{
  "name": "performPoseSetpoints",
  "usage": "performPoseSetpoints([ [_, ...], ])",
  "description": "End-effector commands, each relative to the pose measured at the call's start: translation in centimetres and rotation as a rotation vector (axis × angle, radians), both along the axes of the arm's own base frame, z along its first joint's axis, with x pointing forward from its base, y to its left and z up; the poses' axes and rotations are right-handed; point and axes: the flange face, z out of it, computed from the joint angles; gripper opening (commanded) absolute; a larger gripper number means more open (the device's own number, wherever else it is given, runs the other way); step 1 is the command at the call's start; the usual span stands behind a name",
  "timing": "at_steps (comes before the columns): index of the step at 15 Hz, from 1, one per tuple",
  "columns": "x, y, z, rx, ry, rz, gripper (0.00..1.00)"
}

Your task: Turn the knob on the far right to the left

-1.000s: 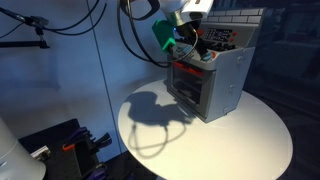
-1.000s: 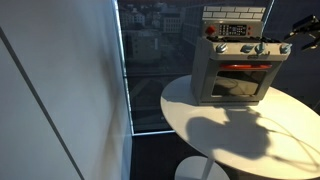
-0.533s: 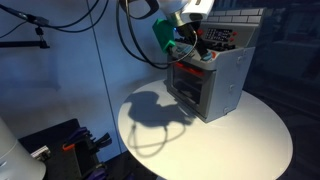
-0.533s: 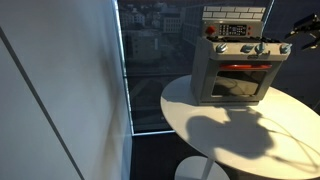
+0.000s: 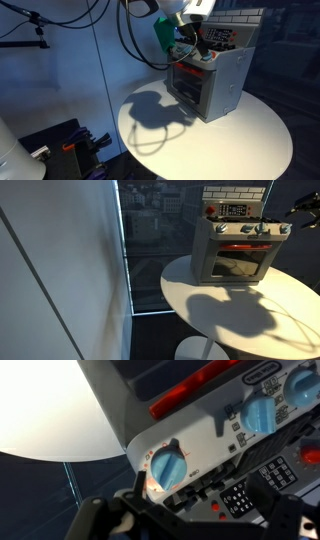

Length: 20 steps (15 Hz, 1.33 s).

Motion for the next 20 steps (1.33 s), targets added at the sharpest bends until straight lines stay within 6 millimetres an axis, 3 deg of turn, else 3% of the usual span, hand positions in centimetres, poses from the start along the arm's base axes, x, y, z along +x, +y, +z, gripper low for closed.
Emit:
performPoseSetpoints([
  [1,0.8,-0.2,0.4,0.011,-0.033,-0.002,1.0],
  [20,2.1,-0.3,-0.3,0.057,-0.066,-0.012,1.0],
])
